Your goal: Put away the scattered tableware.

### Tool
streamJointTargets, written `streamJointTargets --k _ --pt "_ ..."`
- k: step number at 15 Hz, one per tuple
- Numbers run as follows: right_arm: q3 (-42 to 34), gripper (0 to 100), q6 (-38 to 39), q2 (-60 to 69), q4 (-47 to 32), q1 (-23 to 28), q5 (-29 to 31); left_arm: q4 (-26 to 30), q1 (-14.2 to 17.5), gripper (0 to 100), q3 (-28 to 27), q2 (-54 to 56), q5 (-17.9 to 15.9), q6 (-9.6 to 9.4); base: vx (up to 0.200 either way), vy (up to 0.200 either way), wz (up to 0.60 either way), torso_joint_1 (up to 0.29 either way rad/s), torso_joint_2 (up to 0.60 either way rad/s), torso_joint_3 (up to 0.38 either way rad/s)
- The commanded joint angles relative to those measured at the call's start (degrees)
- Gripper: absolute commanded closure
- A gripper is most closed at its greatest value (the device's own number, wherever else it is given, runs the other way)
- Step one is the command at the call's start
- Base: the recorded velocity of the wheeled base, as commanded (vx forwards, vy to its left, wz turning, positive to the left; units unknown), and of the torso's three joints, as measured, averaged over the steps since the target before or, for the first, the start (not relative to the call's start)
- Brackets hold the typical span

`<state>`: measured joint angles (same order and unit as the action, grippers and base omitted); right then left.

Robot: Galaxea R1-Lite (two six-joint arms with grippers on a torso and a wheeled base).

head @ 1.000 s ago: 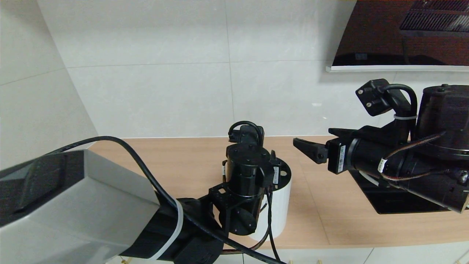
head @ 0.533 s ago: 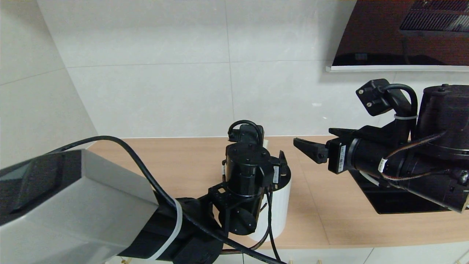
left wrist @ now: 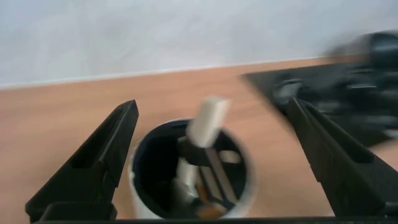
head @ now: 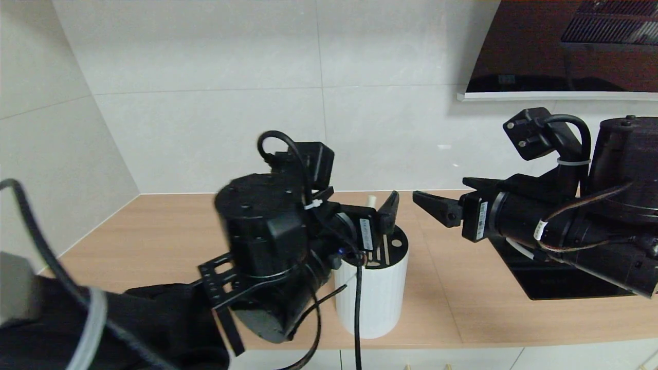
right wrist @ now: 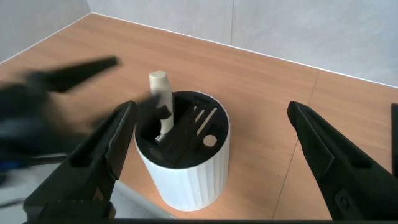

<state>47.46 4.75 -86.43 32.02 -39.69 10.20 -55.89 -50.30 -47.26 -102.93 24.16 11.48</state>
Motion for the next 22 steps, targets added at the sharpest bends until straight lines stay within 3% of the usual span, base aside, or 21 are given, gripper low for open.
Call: streamJointTargets --k 1,3,6,8,9,12,14,15,17,18,19,22 --pt "-0.17 0 -0.01 1.35 -0.12 0.23 0.43 0.00 3.80 0 6.57 14.77 -4.65 -0.32 0.000 0.000 0.00 0.000 0.00 0.000" --pt "-1.67 0 0.08 4.69 0.32 1.99 0.52 0.35 8.90 0 8.33 21.01 -5.53 -0.41 0.000 0.000 0.00 0.000 0.00 0.000" --pt "-10.37 0 0.08 13.75 2.34 8.58 0.26 0.52 17.16 0 19.84 34.02 -5.53 -0.59 0.000 0.000 0.00 0.000 0.00 0.000" --pt "-17.31 0 -0.01 23.15 2.25 12.45 0.08 4.83 22.00 0 25.99 44.30 -5.53 -1.29 0.000 0.000 0.00 0.000 0.00 0.000" --pt "-19.77 0 -0.01 27.98 2.08 14.56 -0.01 9.14 23.67 0 27.66 50.19 -5.53 -1.55 0.000 0.000 0.00 0.000 0.00 0.000" --pt "-26.36 0 -0.10 44.07 -2.84 24.49 -0.10 33.75 28.24 0 28.98 73.39 -5.97 -1.55 0.000 0.000 0.00 0.000 0.00 0.000" --pt "-26.28 0 -0.10 56.20 -12.95 27.92 -0.18 49.04 33.07 0 28.54 86.84 -7.11 -1.64 0.000 0.000 0.00 0.000 0.00 0.000" --pt "-25.92 0 -0.62 62.53 -19.54 27.92 -0.18 52.91 36.15 0 28.63 91.68 -8.78 -1.73 0.000 0.000 0.00 0.000 0.00 0.000" --pt "-26.45 0 -4.40 72.54 -31.41 30.20 -0.27 57.04 39.66 0 28.81 97.48 -10.45 -2.08 0.000 0.000 0.00 0.000 0.00 0.000" --pt "-27.07 0 -4.67 76.32 -35.01 31.87 -0.89 56.25 40.37 0 28.89 97.39 -6.67 -1.99 0.000 0.000 0.00 0.000 0.00 0.000" --pt "-27.95 0 -4.75 78.87 -36.77 33.01 -1.94 55.81 40.89 0 29.07 97.39 -5.18 -2.43 0.000 0.000 0.00 0.000 0.00 0.000" --pt "-31.81 0 -6.07 83.62 -37.74 39.25 -2.82 55.54 46.69 0 29.77 97.92 -5.09 -4.45 0.000 0.000 0.00 0.000 0.00 0.000"
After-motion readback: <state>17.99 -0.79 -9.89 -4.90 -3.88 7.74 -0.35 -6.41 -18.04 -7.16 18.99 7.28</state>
